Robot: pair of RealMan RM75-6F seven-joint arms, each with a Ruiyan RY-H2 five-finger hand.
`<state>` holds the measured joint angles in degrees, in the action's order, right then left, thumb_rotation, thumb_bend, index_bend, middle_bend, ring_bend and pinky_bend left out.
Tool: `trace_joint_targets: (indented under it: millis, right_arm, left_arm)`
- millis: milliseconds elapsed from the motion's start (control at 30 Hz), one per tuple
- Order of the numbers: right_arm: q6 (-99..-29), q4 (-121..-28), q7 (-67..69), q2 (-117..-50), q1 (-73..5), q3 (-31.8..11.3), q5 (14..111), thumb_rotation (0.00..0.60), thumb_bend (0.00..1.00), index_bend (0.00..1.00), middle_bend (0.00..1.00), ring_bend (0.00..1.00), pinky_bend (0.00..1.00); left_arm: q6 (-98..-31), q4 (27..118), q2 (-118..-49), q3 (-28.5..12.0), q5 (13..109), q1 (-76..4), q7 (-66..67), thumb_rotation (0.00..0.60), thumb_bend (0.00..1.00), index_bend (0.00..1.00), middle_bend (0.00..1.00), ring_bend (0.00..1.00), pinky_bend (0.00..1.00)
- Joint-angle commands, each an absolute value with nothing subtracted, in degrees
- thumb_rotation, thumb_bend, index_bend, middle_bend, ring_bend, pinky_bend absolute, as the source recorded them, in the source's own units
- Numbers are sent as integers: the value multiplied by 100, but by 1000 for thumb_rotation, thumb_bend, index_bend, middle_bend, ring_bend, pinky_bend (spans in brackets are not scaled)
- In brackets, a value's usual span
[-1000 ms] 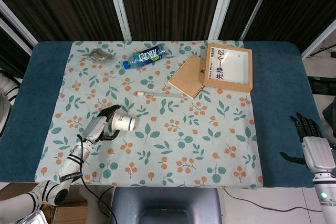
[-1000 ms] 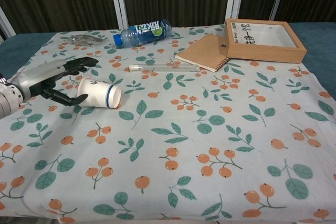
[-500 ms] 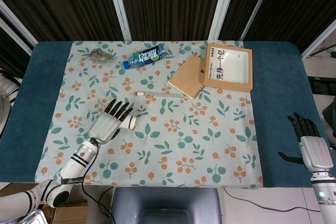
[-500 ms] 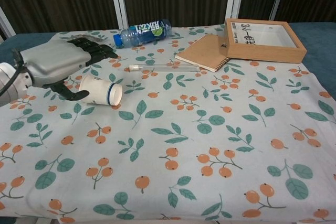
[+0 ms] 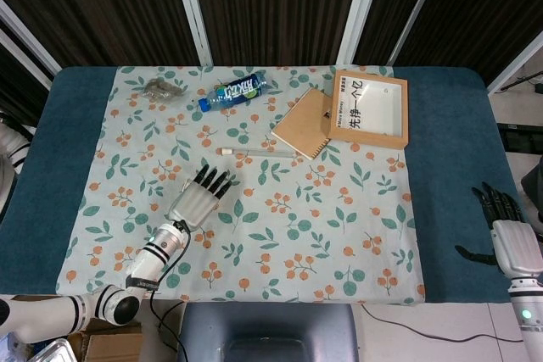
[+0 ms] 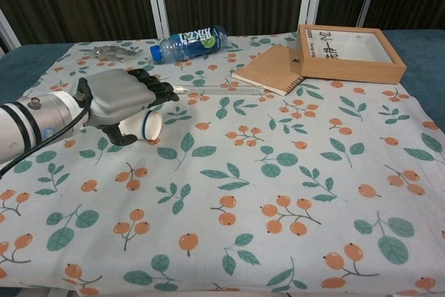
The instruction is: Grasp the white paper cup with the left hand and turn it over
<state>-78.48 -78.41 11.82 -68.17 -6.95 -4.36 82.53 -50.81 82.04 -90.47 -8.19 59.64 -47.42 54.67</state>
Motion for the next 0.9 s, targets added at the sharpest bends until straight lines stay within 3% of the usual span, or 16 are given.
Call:
trace_joint_targets:
  millis: [33, 267, 400, 600, 900]
  right_arm:
    - [-7848, -7790, 1247, -6834, -700, -430, 8279, 600, 196, 0, 0, 0, 0]
    - [-7836, -7688, 1356, -6835, -704, -441, 8275, 600, 196, 0, 0, 0, 0]
    - [-7829, -7677, 1408, -6831, -707, -429, 8298, 600, 196, 0, 0, 0, 0]
    - [-7776, -7667, 1417, -6835, -725, -423, 8289, 600, 196, 0, 0, 0, 0]
    - [-7728, -7924, 1641, -6649, -739, -347, 8415, 600, 196, 0, 0, 0, 0]
  left_arm:
    - [-5108, 8124, -9141, -775, 5747, -4863, 5637, 600, 333, 0, 0, 0, 0]
    - [-5086, 7904, -9279, -660, 5309, -5014, 5828, 600, 329, 15, 45, 0, 0]
    - [-5125, 7884, -9314, -660, 5157, -5058, 5750, 600, 339, 101, 77, 0, 0]
    - [-5280, 7777, -9372, -567, 5313, -5073, 5587, 600, 394, 268, 241, 0, 0]
    - [-5464, 7695, -9382, -507, 5434, -5014, 5282, 600, 428, 365, 347, 43, 0]
